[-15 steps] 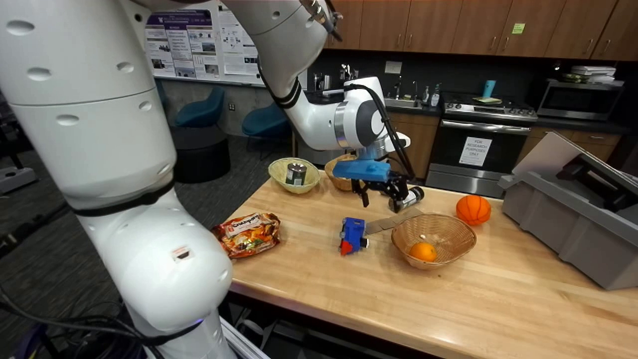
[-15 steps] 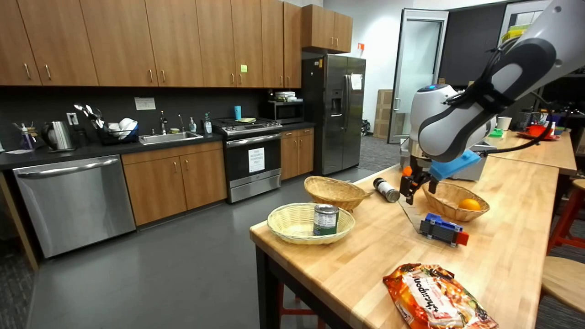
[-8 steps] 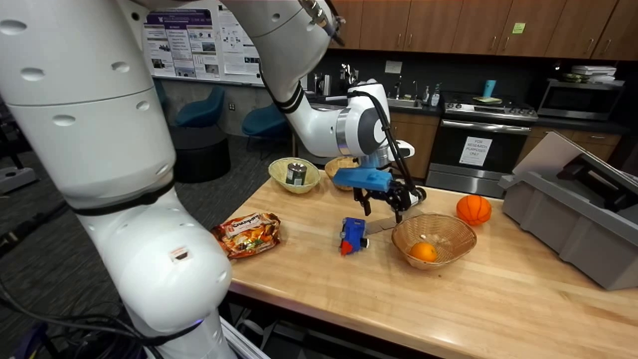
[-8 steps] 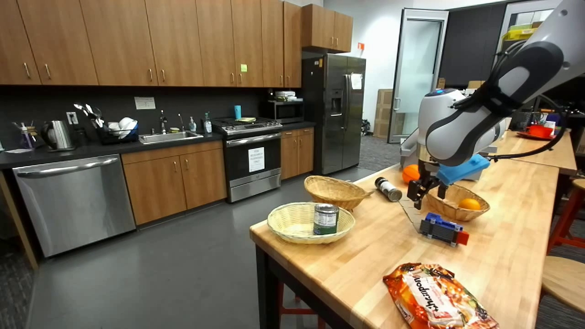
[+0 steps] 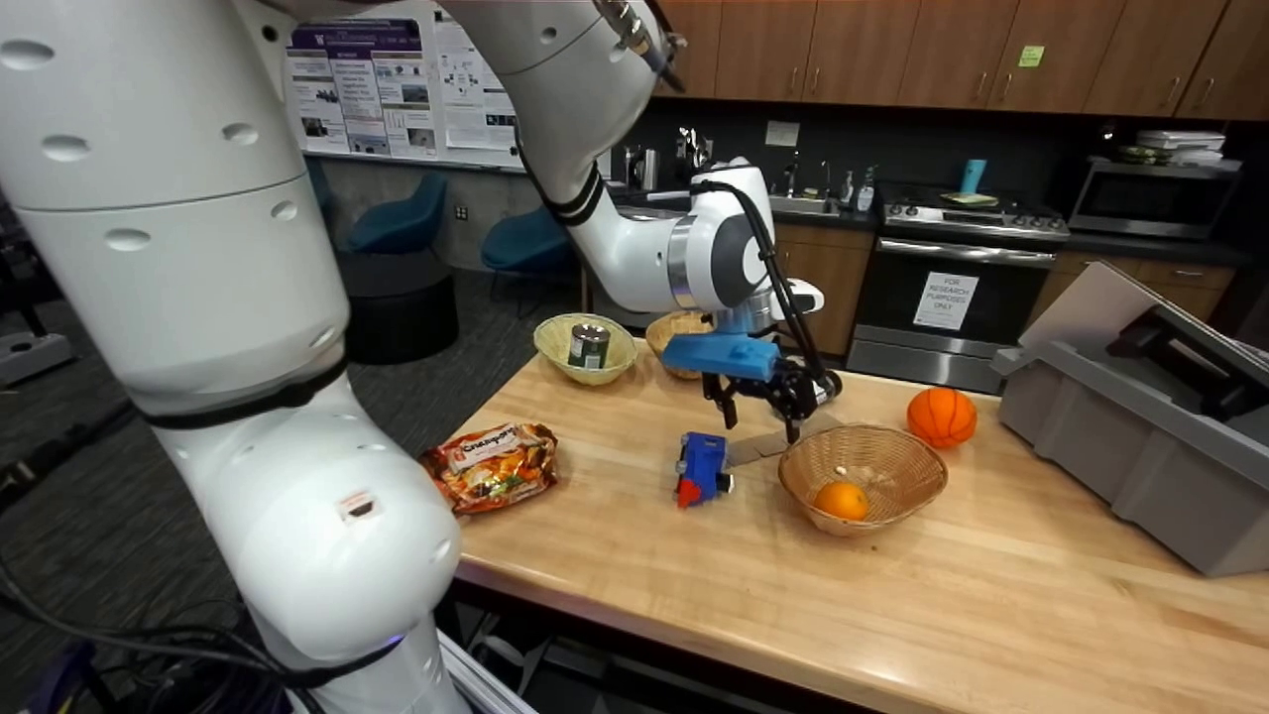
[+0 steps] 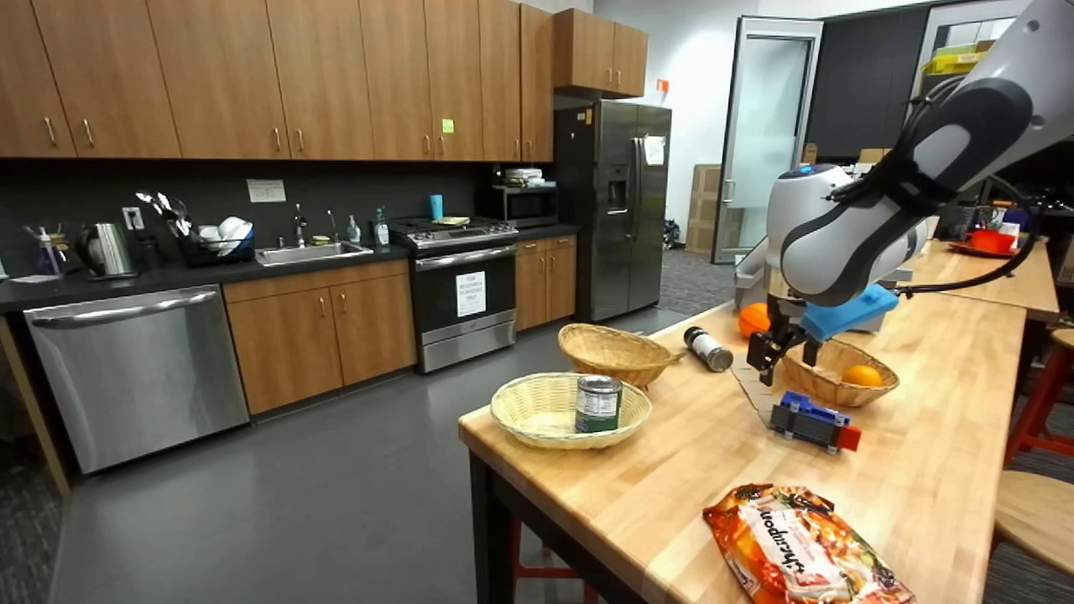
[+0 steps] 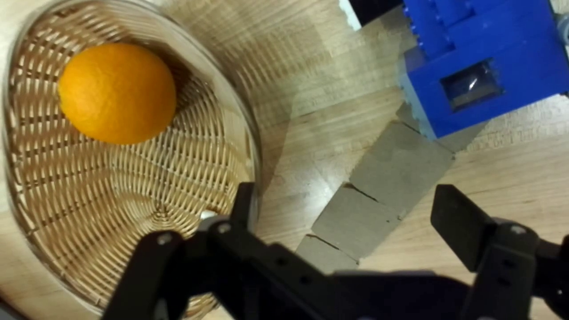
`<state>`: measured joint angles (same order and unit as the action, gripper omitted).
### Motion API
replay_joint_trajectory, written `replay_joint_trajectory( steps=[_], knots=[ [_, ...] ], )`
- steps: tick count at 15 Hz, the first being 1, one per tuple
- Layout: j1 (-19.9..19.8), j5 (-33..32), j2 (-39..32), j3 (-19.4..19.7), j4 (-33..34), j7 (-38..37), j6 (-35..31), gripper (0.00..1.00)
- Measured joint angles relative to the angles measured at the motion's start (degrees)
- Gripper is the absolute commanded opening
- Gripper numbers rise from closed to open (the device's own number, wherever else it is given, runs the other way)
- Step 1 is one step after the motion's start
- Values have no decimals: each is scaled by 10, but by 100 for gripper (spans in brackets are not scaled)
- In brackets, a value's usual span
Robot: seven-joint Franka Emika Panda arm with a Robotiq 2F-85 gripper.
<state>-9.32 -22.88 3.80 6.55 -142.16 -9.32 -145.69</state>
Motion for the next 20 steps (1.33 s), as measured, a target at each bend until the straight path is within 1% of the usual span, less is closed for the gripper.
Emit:
replay_joint_trajectory(
  steps=[4,9,17,20],
  knots=[
    [-2,-14,2,3,15,-3,11,100],
    [-16,-36,6,16,29,-13,37,100],
    [-21,-33,8,28,25,-27,52,100],
    [-21,-8,19,29,28,-27,52,100]
  ],
)
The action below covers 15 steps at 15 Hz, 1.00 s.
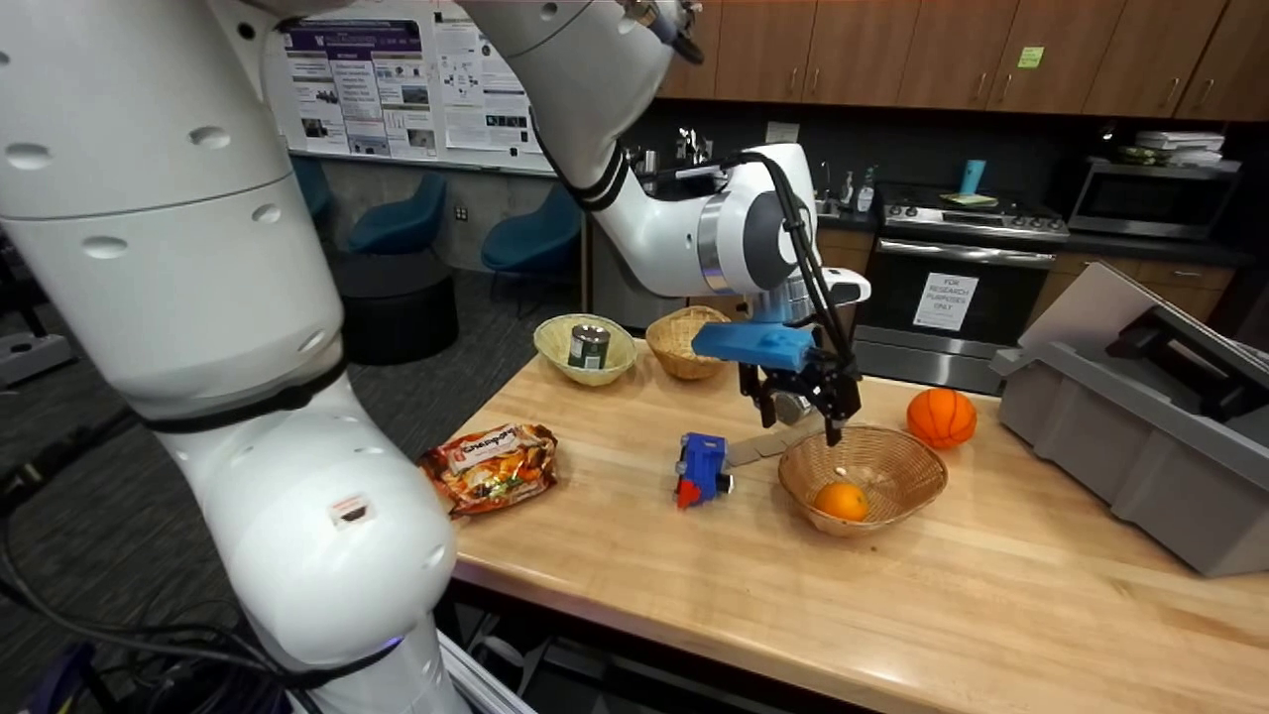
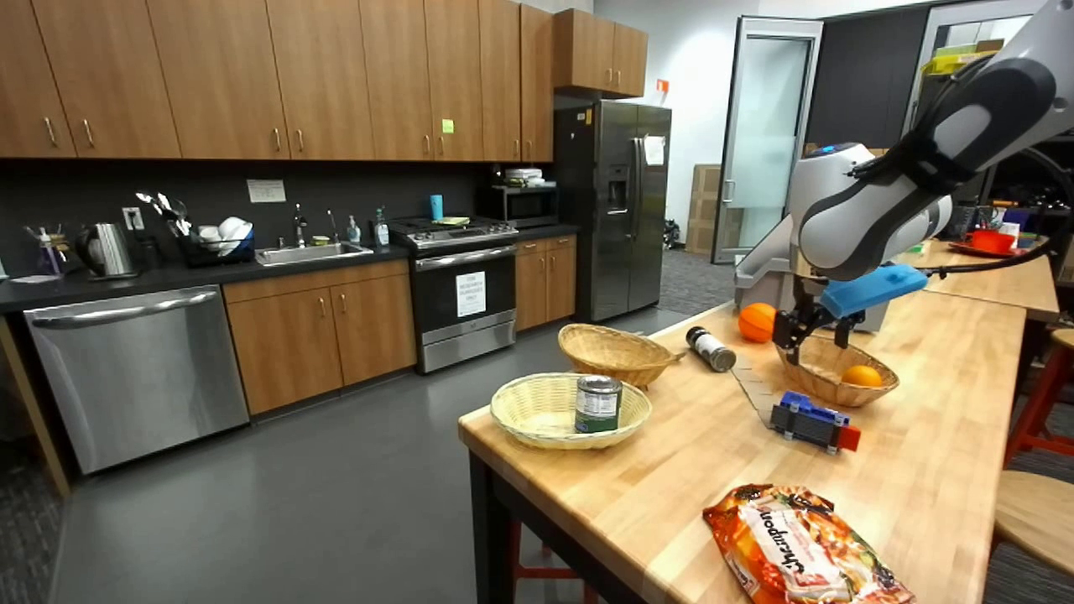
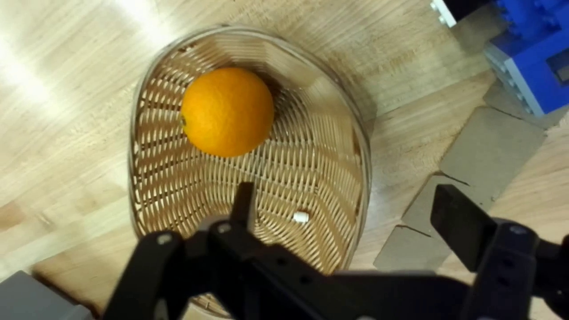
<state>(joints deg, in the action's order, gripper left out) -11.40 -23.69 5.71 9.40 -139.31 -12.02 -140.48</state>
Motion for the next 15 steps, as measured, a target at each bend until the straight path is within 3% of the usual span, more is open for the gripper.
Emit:
replay_joint_trajectory(
  steps=[4,15],
  knots=[
    [-1,38,25,1,5,-1,18,100],
    [-35,59,51,8,-21,-65,78,100]
  ],
)
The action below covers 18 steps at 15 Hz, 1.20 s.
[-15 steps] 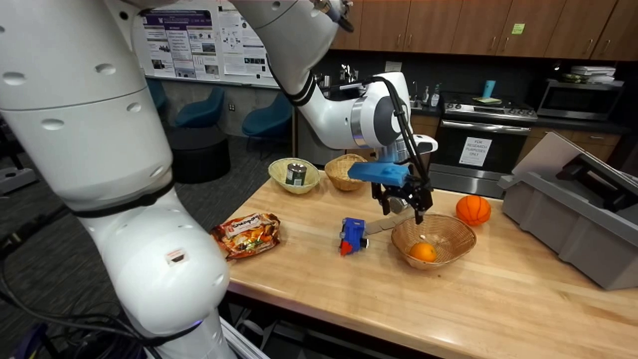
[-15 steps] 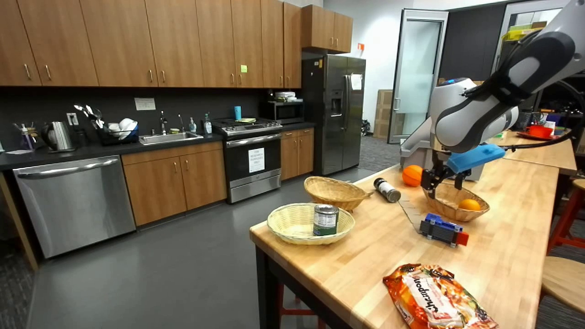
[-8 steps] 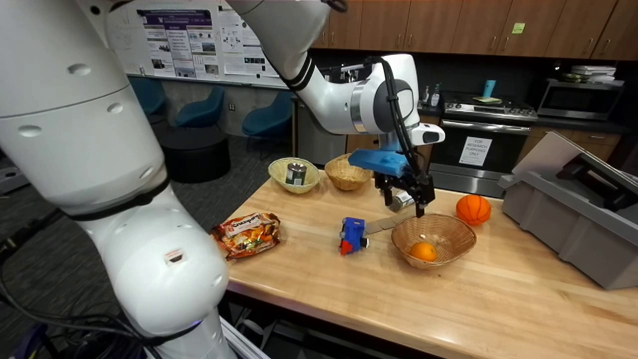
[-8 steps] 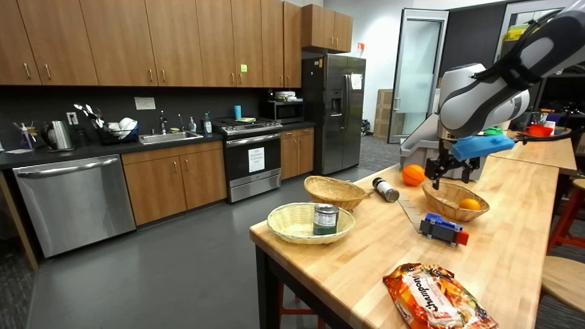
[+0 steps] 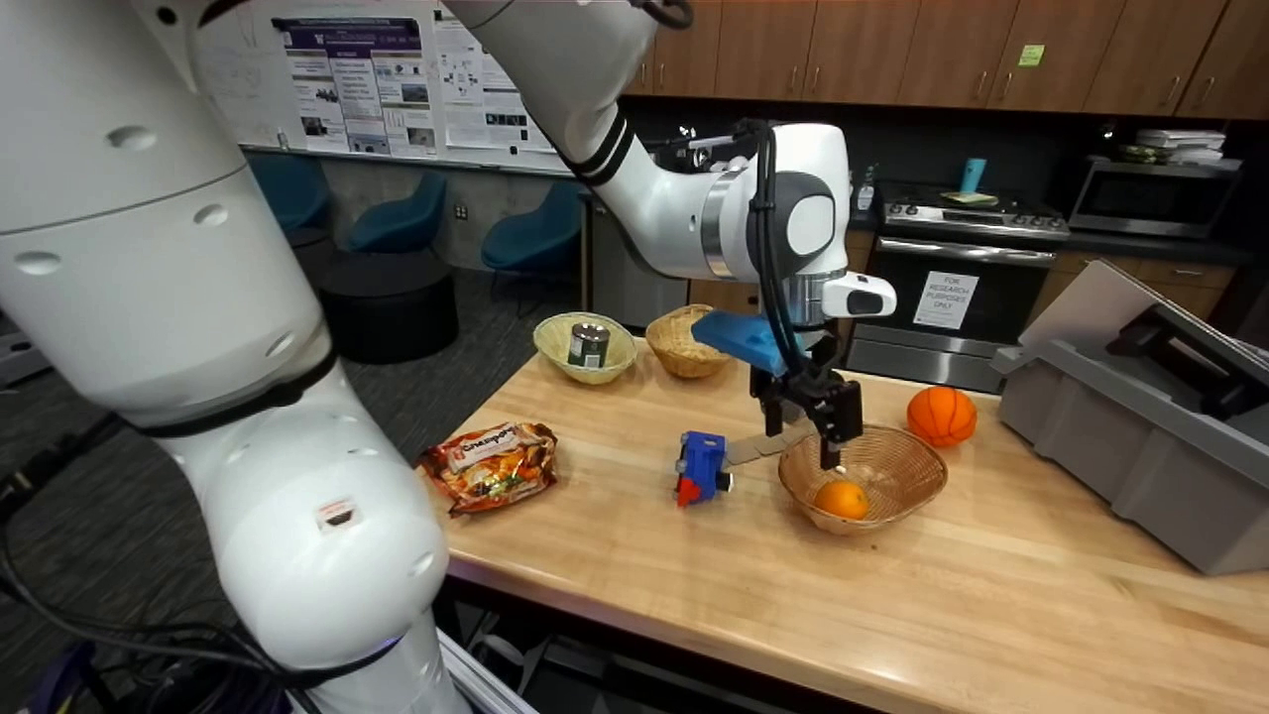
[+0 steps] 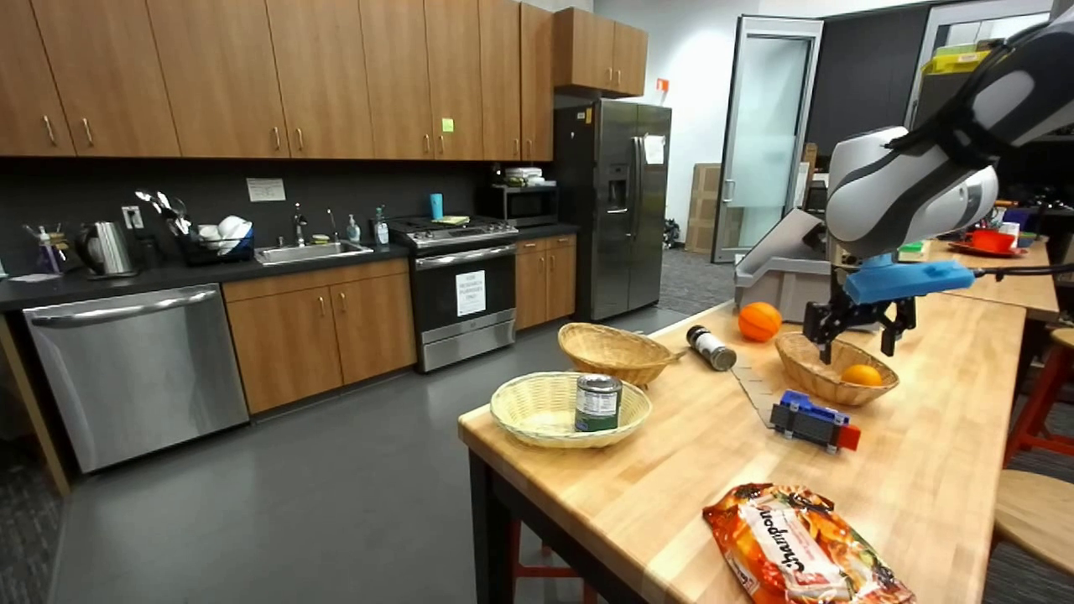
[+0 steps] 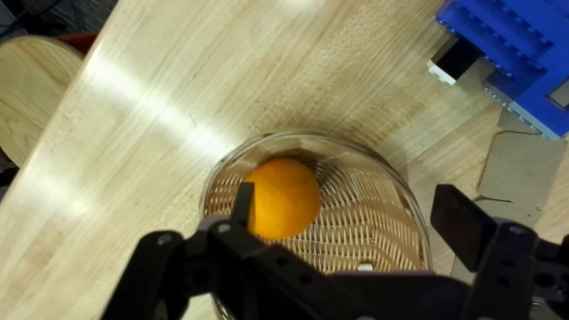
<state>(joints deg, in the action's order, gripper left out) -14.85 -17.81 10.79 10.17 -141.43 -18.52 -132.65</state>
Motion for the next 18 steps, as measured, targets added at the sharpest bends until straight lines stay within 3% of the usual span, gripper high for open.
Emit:
replay_joint_trajectory(
  steps=[18],
  knots=[
    [-5,0,-44,11,8,-20,12,100]
  ],
)
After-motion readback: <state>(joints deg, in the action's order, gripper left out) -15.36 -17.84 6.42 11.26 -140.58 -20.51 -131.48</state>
